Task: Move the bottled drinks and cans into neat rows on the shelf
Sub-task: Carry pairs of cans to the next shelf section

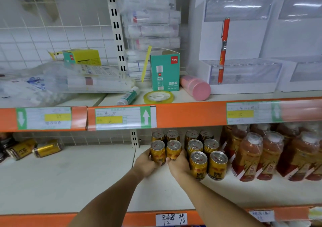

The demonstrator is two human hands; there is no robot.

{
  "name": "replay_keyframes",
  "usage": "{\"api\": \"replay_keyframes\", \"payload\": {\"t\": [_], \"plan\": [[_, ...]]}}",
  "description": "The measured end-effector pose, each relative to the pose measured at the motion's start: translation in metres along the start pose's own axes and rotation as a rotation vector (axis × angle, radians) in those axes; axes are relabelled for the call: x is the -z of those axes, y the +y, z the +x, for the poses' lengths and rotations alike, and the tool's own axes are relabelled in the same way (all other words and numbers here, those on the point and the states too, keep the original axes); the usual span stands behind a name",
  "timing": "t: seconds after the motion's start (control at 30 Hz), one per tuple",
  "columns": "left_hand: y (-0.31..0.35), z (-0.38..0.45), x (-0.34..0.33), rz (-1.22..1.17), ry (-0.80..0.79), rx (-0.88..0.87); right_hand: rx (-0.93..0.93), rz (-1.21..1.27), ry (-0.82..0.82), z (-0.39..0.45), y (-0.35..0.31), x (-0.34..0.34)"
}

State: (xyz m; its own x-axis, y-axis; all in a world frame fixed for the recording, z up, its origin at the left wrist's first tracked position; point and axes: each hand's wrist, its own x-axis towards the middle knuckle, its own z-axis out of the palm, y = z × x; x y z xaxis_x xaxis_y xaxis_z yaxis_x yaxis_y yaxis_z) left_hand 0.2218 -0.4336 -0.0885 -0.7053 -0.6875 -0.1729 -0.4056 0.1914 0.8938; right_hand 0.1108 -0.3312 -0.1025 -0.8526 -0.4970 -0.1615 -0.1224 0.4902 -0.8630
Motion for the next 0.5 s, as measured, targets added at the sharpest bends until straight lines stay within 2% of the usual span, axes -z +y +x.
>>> {"api": "replay_keyframes", "payload": {"t": [0.27, 0.5], "plan": [[0.009, -0.032, 0.011, 0.367, -0.074, -0.047, 0.097, -0.180, -0.069, -0.025, -0.003, 0.018], [0.020, -0.060, 0.029, 0.629, -0.093, -0.114, 0.319, -0.552, -0.145, -0.059, -0.016, 0.043]]}}
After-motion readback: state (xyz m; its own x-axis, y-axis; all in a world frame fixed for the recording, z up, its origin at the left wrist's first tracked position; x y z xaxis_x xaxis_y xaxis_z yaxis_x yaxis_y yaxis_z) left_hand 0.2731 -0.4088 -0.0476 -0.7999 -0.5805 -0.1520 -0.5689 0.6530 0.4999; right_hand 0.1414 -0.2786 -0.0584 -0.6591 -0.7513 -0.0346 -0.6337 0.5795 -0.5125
